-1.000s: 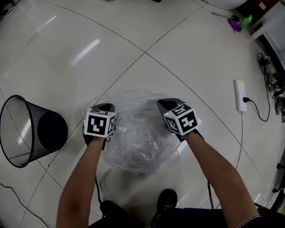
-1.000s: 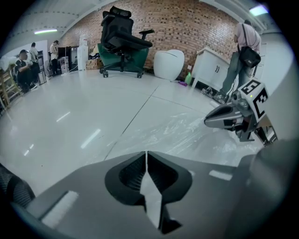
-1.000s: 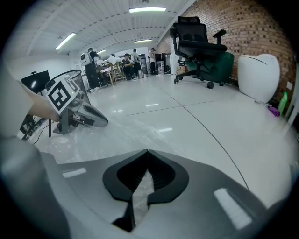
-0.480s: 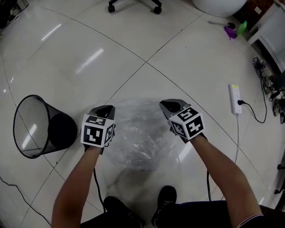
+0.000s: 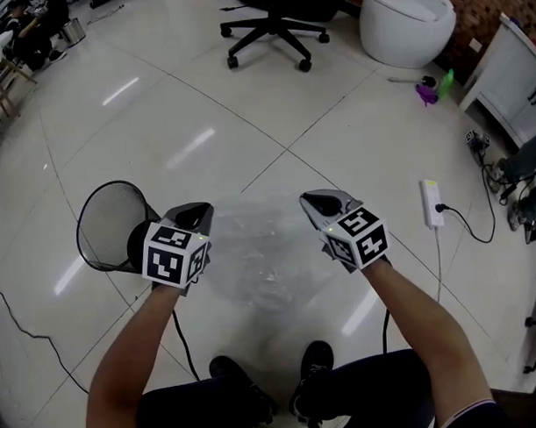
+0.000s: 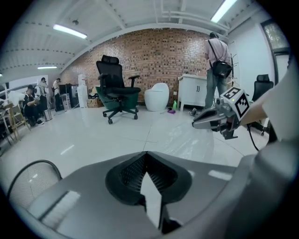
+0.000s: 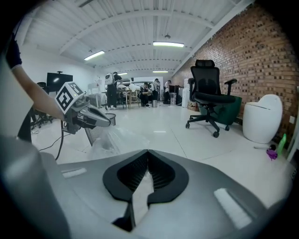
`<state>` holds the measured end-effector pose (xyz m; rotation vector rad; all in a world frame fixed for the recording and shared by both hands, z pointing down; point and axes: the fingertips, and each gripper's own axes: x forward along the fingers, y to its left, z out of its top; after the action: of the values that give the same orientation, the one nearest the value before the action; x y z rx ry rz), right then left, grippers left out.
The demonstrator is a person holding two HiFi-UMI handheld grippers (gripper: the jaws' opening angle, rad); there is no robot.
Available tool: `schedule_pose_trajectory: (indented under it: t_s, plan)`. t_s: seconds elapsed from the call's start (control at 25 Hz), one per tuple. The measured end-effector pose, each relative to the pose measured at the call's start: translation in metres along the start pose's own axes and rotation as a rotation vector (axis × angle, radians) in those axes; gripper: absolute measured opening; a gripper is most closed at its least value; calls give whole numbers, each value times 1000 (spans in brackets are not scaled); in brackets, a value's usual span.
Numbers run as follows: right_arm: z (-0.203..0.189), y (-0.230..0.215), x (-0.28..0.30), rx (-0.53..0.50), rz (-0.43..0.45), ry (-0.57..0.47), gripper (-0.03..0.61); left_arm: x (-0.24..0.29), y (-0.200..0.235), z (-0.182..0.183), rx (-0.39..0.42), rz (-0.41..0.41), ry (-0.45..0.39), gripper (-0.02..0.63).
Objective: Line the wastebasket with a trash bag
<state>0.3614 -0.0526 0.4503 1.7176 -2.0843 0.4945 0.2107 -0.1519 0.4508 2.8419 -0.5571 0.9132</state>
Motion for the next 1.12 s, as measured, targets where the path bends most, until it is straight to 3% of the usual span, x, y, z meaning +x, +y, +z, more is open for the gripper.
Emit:
schedule_pose_trajectory:
  t_s: [0.24, 0.6, 0.84, 1.12]
  plan:
    - [54, 35, -39, -58, 10, -78, 2, -73, -4, 30, 4, 37, -81, 11]
    - [113, 92, -81, -116, 47, -188, 2, -174, -8, 49, -5, 130, -176, 11]
    - [147, 147, -87, -166, 110, -231, 2, -239, 6, 39, -36, 201, -200, 11]
    - [160, 211, -88, -219, 181, -231, 2, -303, 17, 10, -73, 266, -209, 11]
